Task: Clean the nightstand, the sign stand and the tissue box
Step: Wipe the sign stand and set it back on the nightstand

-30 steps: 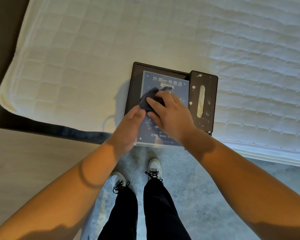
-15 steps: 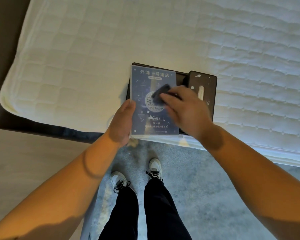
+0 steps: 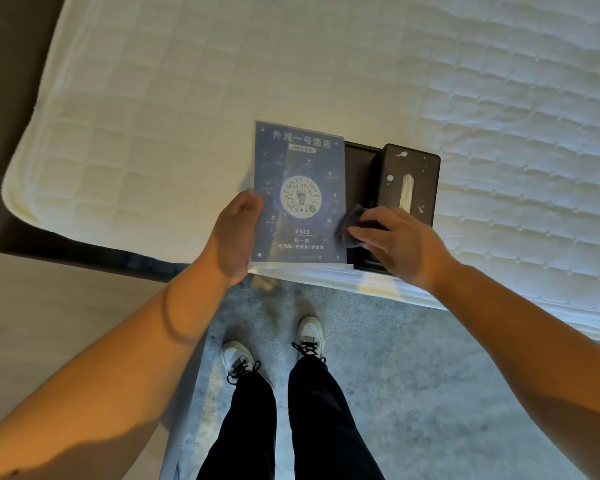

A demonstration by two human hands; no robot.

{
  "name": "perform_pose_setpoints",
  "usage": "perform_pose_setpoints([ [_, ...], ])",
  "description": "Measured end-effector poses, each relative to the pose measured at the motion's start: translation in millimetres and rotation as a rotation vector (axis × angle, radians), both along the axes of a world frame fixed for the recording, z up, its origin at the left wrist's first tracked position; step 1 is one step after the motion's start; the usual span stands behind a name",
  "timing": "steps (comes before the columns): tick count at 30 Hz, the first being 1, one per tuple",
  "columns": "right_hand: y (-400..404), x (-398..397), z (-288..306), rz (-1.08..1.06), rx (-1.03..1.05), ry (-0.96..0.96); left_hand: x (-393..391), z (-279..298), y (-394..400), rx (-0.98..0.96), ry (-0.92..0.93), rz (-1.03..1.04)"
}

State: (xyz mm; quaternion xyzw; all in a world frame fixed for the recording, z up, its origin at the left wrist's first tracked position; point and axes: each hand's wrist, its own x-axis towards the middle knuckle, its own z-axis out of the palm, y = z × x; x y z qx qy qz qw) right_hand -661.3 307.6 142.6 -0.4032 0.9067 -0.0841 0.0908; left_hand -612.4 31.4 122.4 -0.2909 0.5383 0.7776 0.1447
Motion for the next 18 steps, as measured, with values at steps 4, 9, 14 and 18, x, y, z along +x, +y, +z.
perform_pose_setpoints([
  [4, -8.6, -12.0, 11.2, -0.095, -0.091, 0.056, -10.7, 6.1, -0.3, 0.043, 0.029, -0.027],
  [9, -72.7, -9.1, 29.5, 0.165, -0.162, 0.06, -17.9, 1.3, 5.6, 0.023, -0.003, -0.127],
  [14, -94.3, 3.6, 17.9, 0.278, -0.094, -0.022, -17.8, 4.9, 8.5, 0.117, 0.005, -0.099],
  [18, -79.8, 6.9, 11.3, 0.321, -0.076, -0.047, -11.6, 0.8, 11.4, 0.159, 0.04, -0.085],
])
